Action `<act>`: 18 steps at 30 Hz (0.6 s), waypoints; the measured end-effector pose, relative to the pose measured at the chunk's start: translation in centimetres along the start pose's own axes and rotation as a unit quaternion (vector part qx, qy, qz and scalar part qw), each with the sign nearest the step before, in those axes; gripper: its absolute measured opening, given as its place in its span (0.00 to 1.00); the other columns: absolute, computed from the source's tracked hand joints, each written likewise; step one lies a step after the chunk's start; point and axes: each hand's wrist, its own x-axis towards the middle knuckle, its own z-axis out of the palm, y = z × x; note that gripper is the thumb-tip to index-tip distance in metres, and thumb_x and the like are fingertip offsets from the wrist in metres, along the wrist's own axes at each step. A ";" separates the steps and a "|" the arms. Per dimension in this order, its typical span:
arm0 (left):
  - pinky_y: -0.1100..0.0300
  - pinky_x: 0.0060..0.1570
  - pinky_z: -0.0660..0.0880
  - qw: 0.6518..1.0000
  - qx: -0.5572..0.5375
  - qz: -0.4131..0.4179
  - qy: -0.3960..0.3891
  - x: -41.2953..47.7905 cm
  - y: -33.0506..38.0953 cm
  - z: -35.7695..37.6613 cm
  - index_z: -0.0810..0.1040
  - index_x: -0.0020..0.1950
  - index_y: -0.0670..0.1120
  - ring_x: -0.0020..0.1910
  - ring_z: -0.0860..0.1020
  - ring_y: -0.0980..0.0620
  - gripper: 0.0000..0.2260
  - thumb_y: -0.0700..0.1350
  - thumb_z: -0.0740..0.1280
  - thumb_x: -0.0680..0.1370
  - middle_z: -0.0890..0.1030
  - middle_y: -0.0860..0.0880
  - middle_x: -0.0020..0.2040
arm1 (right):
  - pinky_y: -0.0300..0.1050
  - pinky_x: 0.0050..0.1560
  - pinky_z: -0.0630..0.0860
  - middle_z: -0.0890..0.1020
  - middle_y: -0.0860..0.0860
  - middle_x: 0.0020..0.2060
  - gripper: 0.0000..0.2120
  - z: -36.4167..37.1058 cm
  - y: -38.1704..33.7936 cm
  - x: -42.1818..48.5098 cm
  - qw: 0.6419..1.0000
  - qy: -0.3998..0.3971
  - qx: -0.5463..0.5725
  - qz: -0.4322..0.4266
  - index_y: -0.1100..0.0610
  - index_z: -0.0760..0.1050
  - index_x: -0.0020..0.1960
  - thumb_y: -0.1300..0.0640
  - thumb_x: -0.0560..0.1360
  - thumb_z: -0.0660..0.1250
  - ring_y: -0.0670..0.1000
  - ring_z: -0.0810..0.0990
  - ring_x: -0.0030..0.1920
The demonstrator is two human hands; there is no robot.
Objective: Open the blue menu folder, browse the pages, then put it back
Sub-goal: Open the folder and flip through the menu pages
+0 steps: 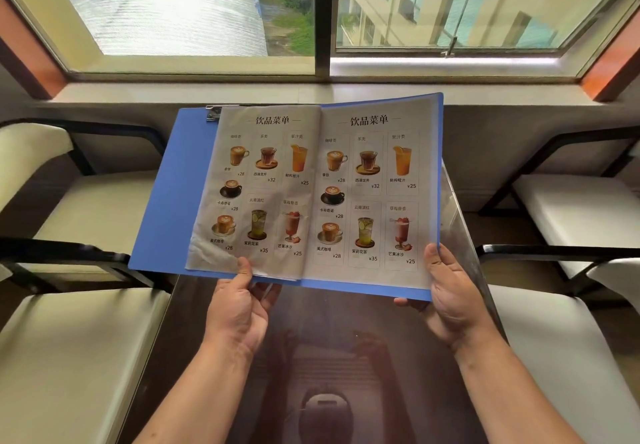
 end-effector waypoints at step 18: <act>0.55 0.37 0.86 0.946 0.292 0.118 -0.082 -0.2 0.6 -1.1 0.83 0.57 0.41 0.44 0.89 0.41 0.24 0.61 0.65 0.78 0.90 0.42 0.48 | 0.52 0.26 0.86 0.91 0.51 0.52 0.13 -0.1 0.2 0.1 1.000 0.013 -0.012 0.003 0.44 0.88 0.51 0.44 0.77 0.65 0.57 0.90 0.50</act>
